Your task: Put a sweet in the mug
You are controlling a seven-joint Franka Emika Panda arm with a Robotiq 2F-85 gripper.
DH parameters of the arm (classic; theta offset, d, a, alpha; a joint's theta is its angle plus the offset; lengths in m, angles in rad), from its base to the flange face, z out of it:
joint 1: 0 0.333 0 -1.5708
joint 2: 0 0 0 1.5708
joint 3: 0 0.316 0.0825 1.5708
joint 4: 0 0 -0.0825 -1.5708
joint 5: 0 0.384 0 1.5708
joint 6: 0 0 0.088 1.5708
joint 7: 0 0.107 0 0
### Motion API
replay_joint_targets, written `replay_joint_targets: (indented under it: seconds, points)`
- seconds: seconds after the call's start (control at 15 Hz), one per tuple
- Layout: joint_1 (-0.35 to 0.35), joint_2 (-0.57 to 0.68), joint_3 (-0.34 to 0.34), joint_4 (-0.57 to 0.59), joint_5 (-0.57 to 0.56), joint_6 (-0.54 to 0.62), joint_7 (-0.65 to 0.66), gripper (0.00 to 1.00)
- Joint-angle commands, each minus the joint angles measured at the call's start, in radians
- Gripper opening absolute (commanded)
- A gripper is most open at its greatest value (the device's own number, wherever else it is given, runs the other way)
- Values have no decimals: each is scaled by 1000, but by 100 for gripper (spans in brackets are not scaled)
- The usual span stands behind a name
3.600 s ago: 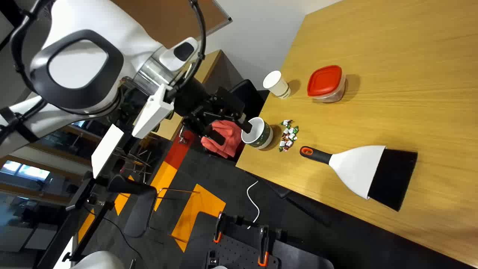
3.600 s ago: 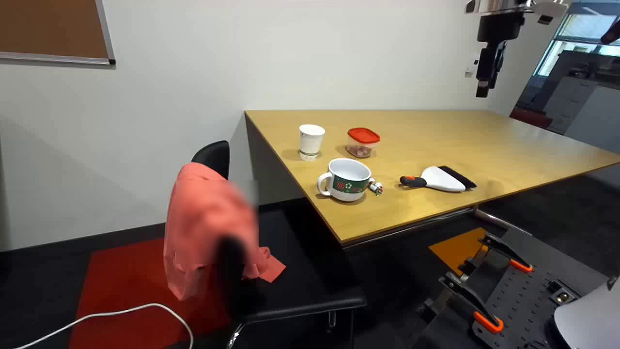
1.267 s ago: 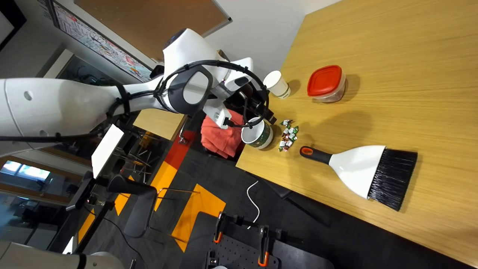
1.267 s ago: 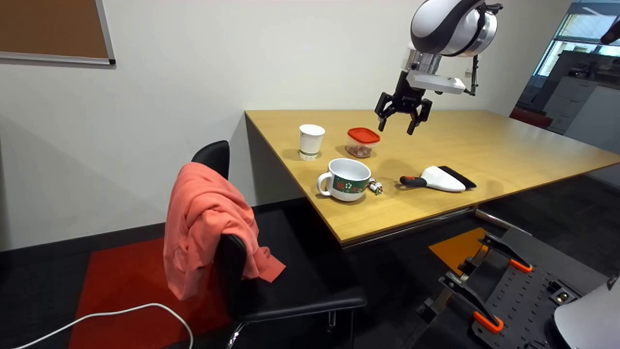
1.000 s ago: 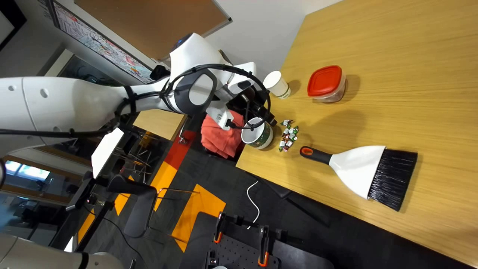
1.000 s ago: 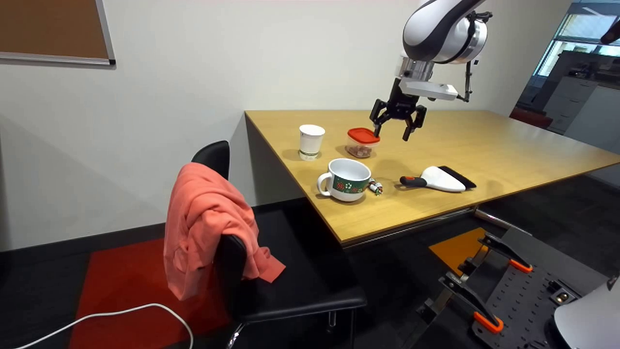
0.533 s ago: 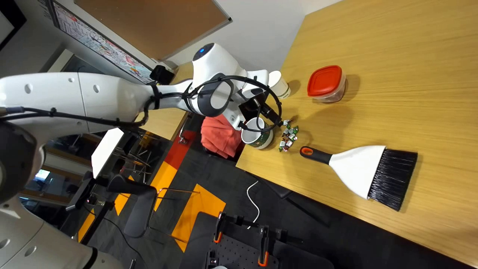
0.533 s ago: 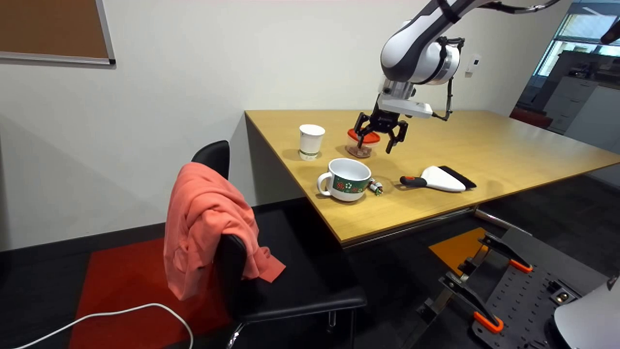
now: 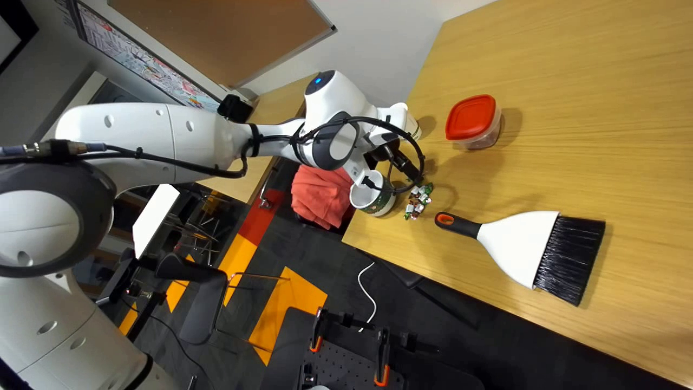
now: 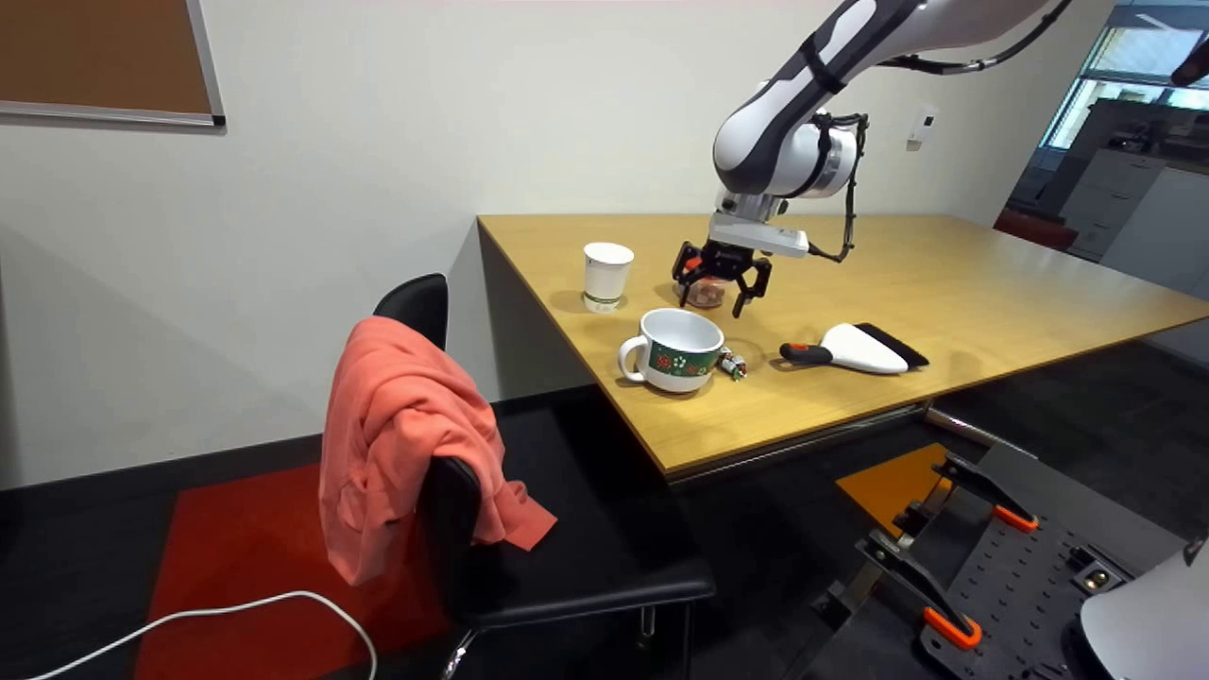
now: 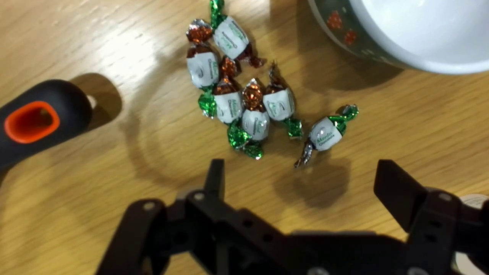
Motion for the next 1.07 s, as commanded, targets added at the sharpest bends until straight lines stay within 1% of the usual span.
replay_joint_targets:
  seconds: [0.0,0.13,0.2,0.27,0.33,0.47,0.53,0.6,0.67,0.73,0.8,0.93,1.0]
  points:
    - [18,62,-9,65,22,21,38,100]
    - [22,88,-10,91,20,15,45,100]
    - [25,100,-11,102,19,12,53,96]
    - [27,110,-11,111,18,11,54,89]
    - [30,121,-11,121,17,9,55,86]
    - [37,142,-9,138,16,4,55,72]
    - [42,151,-11,145,14,3,56,68]
    - [45,160,-10,151,14,2,57,69]
    - [49,168,-11,157,13,2,57,63]
    - [51,175,-11,163,13,1,57,45]
    - [54,181,-12,167,13,2,57,43]
    - [56,189,-11,175,15,0,56,27]
    - [56,192,-11,177,16,0,56,18]
